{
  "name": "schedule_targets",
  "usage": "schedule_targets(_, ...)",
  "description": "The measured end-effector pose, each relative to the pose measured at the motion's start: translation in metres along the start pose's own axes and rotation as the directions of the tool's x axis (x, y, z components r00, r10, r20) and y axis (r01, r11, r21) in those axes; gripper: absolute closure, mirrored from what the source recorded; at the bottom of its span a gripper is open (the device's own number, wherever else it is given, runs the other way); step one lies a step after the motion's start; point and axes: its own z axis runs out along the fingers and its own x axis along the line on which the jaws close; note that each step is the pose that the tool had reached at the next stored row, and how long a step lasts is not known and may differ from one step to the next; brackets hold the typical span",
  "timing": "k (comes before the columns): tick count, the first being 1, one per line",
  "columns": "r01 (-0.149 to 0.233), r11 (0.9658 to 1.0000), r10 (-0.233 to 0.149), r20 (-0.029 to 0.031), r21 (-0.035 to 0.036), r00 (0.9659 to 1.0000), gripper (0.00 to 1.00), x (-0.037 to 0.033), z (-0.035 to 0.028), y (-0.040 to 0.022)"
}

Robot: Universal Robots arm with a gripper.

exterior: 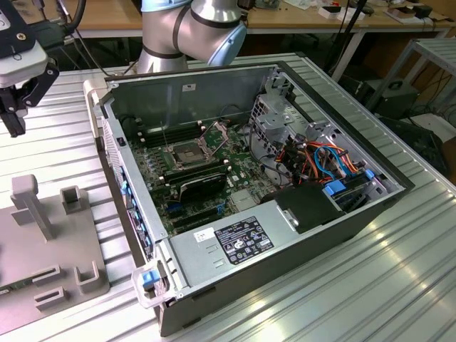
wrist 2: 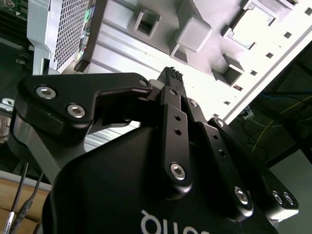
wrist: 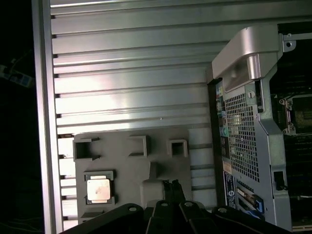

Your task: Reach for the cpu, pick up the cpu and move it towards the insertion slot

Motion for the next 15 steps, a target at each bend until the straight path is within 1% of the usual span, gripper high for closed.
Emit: schedule_targets(15, 0.000, 1.0000, 0.000, 0.0001, 0.0000, 1.0000, 0.89, 0.0092, -0.0002, -0.0007)
